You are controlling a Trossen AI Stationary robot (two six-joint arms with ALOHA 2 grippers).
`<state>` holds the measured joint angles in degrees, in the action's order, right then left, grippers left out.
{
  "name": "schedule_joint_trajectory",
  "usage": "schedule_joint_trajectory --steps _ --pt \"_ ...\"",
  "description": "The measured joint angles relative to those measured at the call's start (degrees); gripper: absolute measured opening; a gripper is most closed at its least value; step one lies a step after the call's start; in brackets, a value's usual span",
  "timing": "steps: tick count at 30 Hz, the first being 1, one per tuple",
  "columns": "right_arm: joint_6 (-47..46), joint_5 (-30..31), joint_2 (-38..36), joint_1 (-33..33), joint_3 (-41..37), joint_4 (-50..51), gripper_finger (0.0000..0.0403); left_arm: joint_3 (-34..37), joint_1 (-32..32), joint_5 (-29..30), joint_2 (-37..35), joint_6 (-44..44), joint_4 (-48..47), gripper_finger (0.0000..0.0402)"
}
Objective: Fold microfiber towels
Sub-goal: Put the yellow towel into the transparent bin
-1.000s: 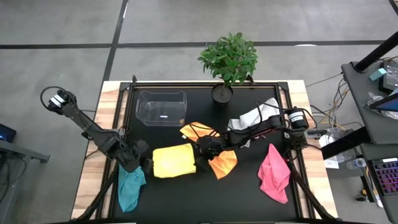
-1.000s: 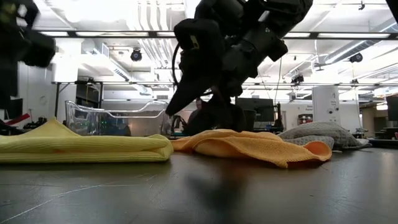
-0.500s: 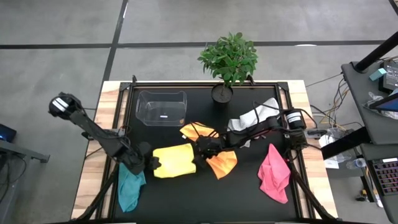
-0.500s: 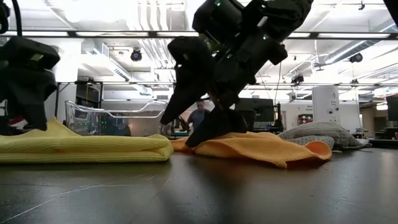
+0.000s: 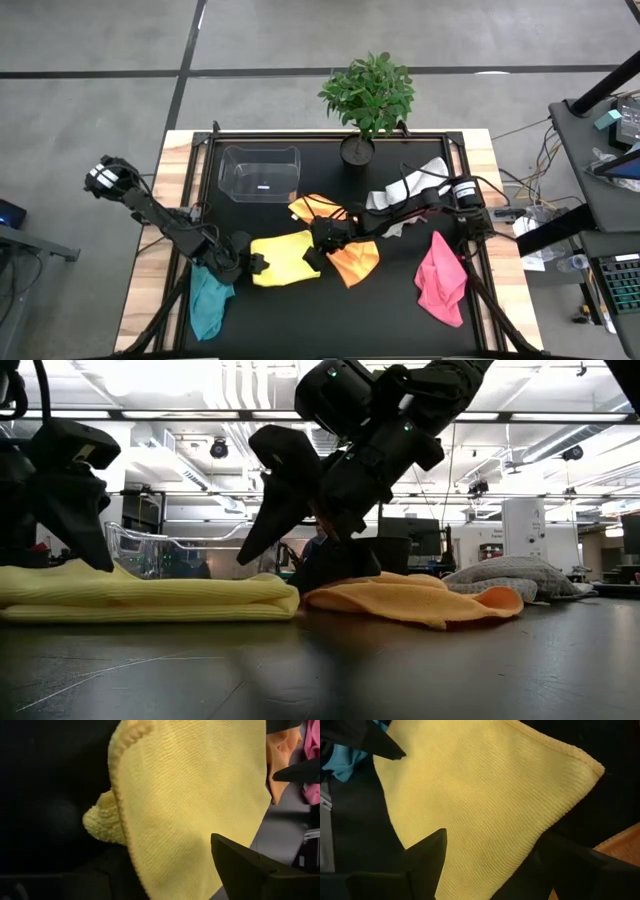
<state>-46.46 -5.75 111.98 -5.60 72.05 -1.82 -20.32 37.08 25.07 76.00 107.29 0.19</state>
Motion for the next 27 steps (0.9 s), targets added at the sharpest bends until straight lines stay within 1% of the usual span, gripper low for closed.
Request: schedule_joint_trajectory --steps 7,13,19,22,27 --pt "0.02 -0.03 1.35 -0.01 0.03 -0.43 0.0279 -0.79 0.0 1.55 3.69 -0.07 0.9 0.0193" --pt "2.47 -0.45 4.16 -0.01 3.06 -0.92 0.0272 -0.75 0.0 2.96 6.21 -0.19 3.59 0.0161" --pt "2.84 -0.53 4.37 -0.01 4.26 0.03 0.0267 -0.7 -0.02 5.78 8.81 -2.82 7.37 0.0119" --pt "2.86 -0.56 4.39 -0.01 4.44 0.26 0.0232 -0.79 -0.04 6.46 9.8 -2.92 7.64 0.0088" --pt "3.54 -0.64 4.42 -0.01 4.44 0.19 0.0127 -0.87 -0.09 6.68 10.24 -4.77 8.41 0.0023"
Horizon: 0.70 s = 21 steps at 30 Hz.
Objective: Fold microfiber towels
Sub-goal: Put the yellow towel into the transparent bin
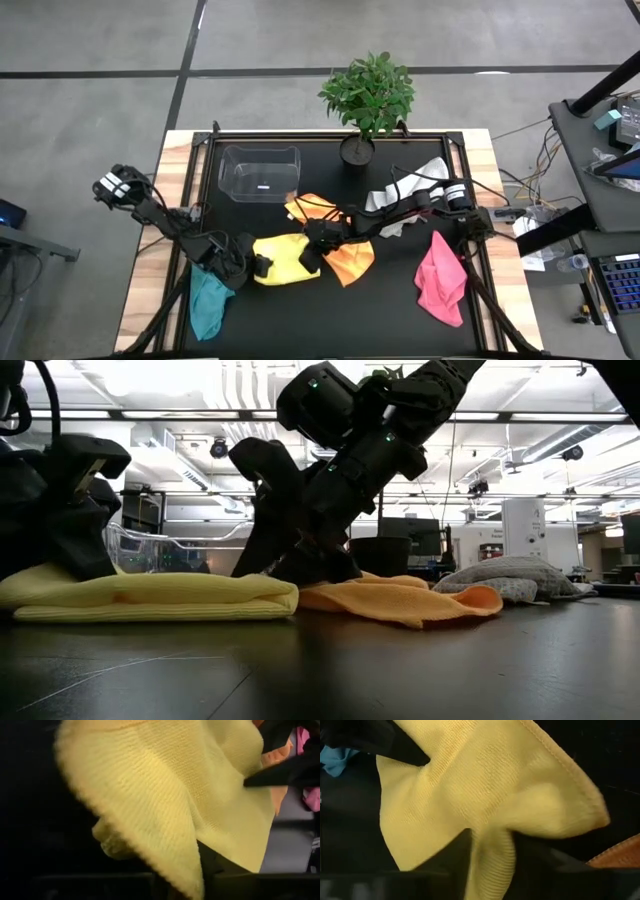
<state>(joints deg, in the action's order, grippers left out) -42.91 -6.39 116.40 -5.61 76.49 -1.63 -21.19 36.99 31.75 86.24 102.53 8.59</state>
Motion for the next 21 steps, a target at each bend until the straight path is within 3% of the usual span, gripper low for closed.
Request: schedule_joint_trajectory --steps 6,15,21 --pt "2.88 0.0 -0.78 -0.02 -0.02 0.04 0.0019 -0.41 0.0 1.66 -2.32 -4.58 -0.08 0.0008" --pt "6.29 0.49 -5.71 -0.09 -0.02 0.11 0.0014 -0.61 -0.77 4.33 -13.91 -10.57 -8.33 0.0008" --pt "10.52 0.65 -7.93 1.79 2.03 -0.05 0.0013 -1.51 -5.06 6.52 -24.79 -21.3 -12.28 0.0008"
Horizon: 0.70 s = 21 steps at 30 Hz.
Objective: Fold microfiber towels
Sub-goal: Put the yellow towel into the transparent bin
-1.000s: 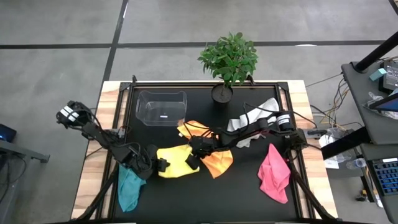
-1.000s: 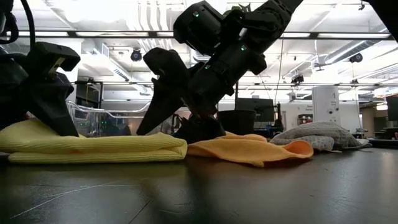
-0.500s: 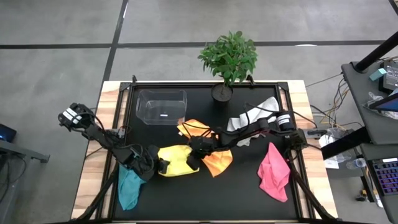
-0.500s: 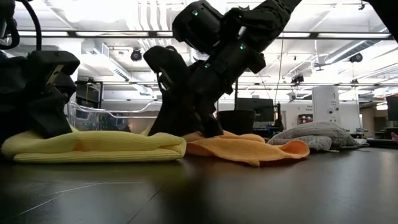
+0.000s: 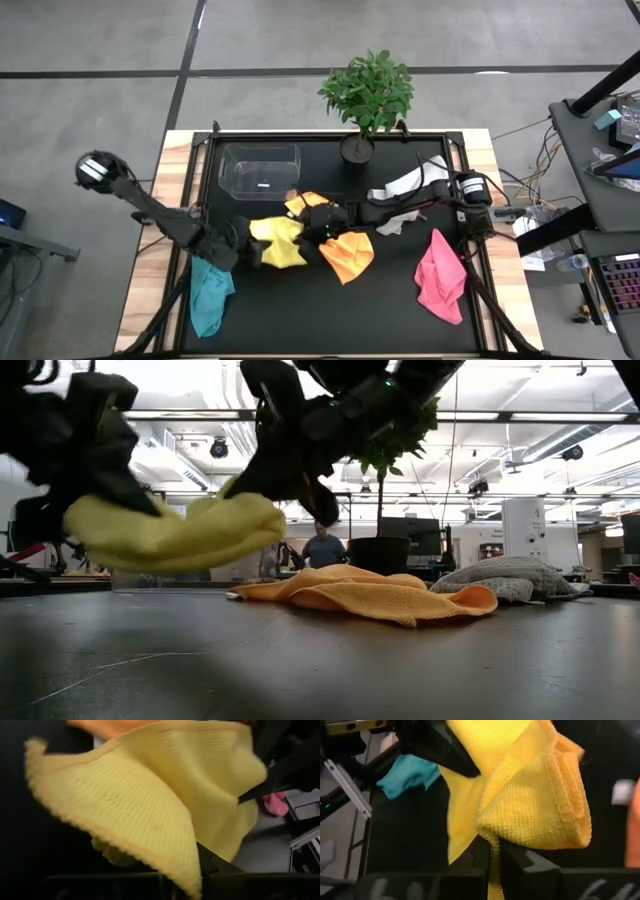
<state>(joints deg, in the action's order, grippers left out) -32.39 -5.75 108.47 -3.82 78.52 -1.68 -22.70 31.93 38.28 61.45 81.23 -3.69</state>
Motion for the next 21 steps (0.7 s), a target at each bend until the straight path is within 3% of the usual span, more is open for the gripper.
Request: schedule_joint_trajectory --steps 4,11,21 --pt "4.2 1.11 0.0 1.12 3.54 1.62 0.0013 -1.81 -4.5 0.01 -5.87 -10.29 -1.42 0.0008" --pt "14.23 10.2 -0.02 2.76 9.96 6.46 0.0013 -5.54 -13.07 -0.18 -12.59 -24.79 -9.85 0.0008" --pt "19.6 10.98 0.33 9.95 12.18 1.28 0.0013 -9.14 -29.38 -2.12 -17.41 -44.73 -17.15 0.0008"
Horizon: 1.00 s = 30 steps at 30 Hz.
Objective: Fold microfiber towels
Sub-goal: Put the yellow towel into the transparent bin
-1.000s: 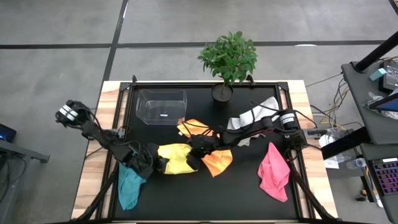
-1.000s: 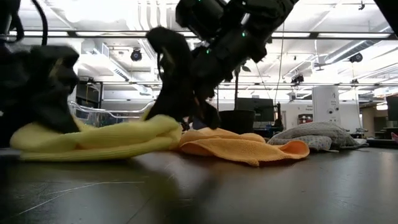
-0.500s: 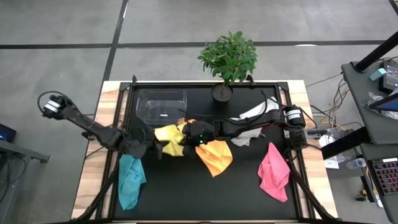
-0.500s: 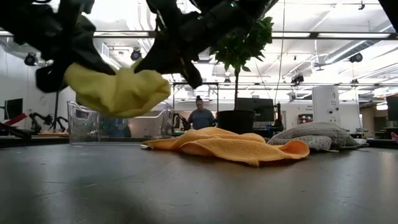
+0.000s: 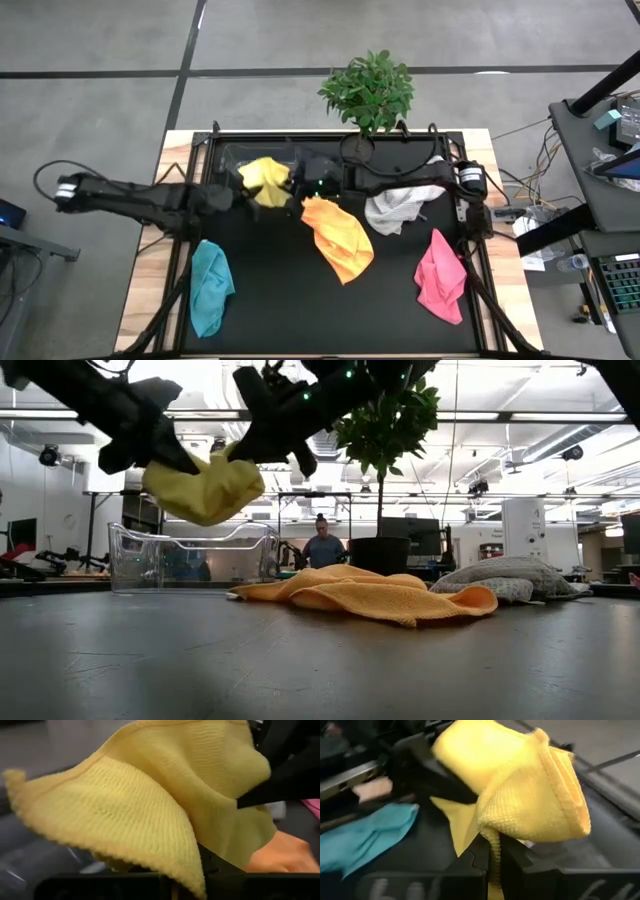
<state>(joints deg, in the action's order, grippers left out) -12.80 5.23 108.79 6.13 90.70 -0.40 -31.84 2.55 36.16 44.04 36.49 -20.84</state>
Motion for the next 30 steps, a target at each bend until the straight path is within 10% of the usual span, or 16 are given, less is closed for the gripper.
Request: schedule_joint_trajectory --steps 16,30 --pt "5.37 1.12 13.6 6.64 18.14 5.11 0.0013 -2.42 -33.58 -20.94 6.08 -19.6 -3.48 0.0001" --pt "6.88 2.41 27.6 7.78 40.66 26.96 0.0013 -2.42 -39.0 -25.17 16.37 -23.41 -4.24 0.0"
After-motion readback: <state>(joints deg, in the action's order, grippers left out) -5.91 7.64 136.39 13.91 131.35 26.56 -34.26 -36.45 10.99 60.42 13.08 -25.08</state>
